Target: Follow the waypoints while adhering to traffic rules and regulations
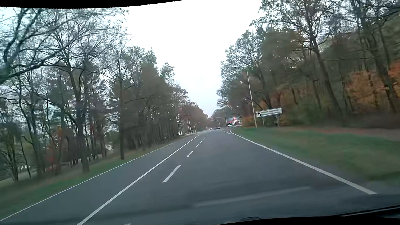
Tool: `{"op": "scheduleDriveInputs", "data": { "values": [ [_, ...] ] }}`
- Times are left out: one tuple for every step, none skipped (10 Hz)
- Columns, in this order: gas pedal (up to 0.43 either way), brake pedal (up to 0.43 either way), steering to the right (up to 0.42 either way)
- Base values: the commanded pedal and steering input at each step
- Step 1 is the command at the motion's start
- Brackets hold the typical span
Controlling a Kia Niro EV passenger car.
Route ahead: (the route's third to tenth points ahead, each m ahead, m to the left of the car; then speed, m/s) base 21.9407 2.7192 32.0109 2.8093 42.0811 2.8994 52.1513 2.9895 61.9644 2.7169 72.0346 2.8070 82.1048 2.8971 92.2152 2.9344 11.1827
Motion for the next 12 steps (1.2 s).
{"op": "scheduleDriveInputs", "data": {
  "values": [
    [0.008, 0.000, 0.000],
    [0.008, 0.000, -0.001],
    [0.008, 0.000, -0.001],
    [0.008, 0.000, -0.001],
    [0.020, 0.000, -0.001],
    [0.020, 0.000, -0.001],
    [0.020, 0.000, -0.001],
    [0.020, 0.000, -0.001],
    [0.020, 0.000, -0.001],
    [0.020, 0.000, -0.002],
    [0.020, 0.000, -0.002],
    [0.008, 0.000, -0.002]
  ]
}}
